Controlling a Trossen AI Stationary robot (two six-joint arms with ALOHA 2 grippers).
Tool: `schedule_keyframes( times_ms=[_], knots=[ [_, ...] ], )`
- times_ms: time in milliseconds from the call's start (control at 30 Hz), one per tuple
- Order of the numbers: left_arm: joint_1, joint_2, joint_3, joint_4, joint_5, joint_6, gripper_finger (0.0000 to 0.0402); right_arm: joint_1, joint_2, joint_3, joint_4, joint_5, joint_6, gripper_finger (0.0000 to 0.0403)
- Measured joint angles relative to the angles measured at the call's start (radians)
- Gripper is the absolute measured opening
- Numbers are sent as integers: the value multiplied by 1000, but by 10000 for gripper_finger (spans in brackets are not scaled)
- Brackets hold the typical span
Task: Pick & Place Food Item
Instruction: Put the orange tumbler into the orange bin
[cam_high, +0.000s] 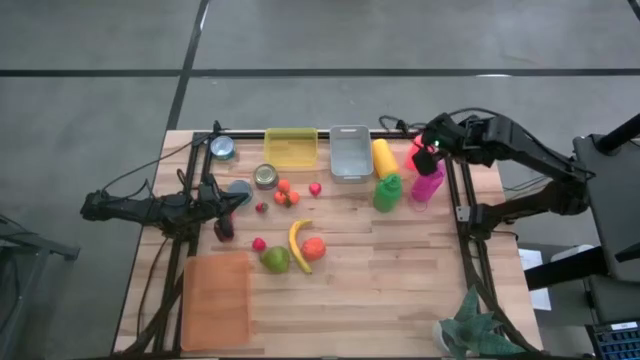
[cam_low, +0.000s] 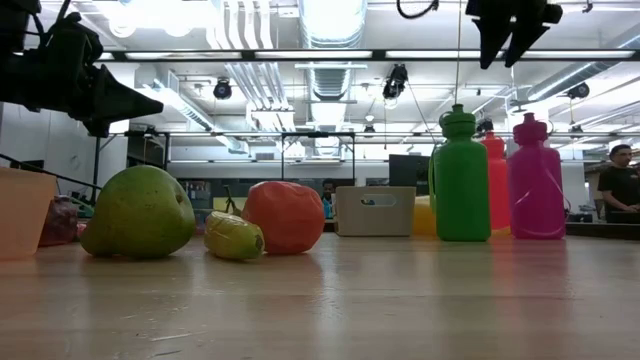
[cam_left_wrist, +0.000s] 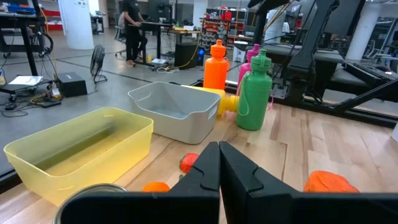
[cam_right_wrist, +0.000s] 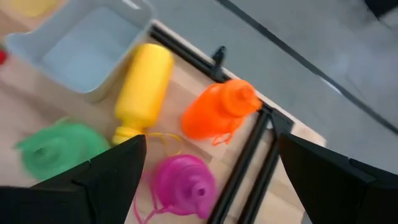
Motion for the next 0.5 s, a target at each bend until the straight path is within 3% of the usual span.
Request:
schedule_keyframes(
  times_ms=[300, 500],
  knots=[
    [0, 0, 0, 0, 0, 0, 0, -267, 61, -11, 15, -68, -61, 361],
    [0, 0, 0, 0, 0, 0, 0, -381, 132, 3, 182, -159, -204, 361]
  ],
)
